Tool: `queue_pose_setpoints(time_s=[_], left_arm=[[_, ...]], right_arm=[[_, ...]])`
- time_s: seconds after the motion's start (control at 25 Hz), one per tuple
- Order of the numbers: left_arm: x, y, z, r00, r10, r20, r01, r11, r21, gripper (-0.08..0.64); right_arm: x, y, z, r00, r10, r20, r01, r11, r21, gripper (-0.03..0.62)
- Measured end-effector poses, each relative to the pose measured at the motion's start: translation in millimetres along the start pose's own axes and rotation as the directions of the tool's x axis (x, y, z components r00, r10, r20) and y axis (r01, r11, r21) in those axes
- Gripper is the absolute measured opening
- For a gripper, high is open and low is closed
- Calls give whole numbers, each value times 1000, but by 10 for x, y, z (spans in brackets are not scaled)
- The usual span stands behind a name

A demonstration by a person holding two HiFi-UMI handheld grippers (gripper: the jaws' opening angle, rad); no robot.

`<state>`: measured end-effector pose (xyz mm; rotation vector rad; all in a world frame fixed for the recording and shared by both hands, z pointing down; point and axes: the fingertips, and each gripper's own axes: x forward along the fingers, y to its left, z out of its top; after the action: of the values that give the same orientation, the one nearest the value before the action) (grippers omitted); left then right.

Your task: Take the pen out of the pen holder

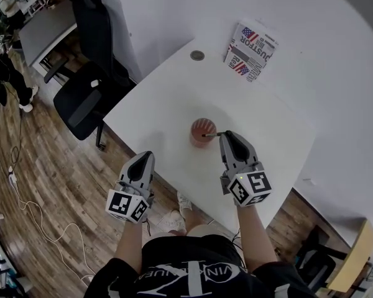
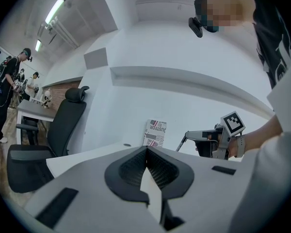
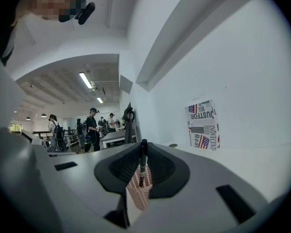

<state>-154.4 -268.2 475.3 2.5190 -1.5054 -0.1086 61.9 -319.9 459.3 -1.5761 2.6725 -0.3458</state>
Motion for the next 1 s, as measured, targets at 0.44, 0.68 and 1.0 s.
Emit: queue_pose_setpoints(time_s=[0.44,0.68,1.0], left_arm=[[-212,-51,46,1000,12,24,-12,1000,18,15],[-310,-110,98,999,15,36,-16,999,31,15],[-400,-148,213,998,21,61,-24,999,46,14]], right_arm=[[-152,114,147,1000,12,26,-12,1000,-25,57],[-265,164,207,999,19,39,-18,999,-36,57],[-419,218,283,999,19,49,-17,999,-52,57]])
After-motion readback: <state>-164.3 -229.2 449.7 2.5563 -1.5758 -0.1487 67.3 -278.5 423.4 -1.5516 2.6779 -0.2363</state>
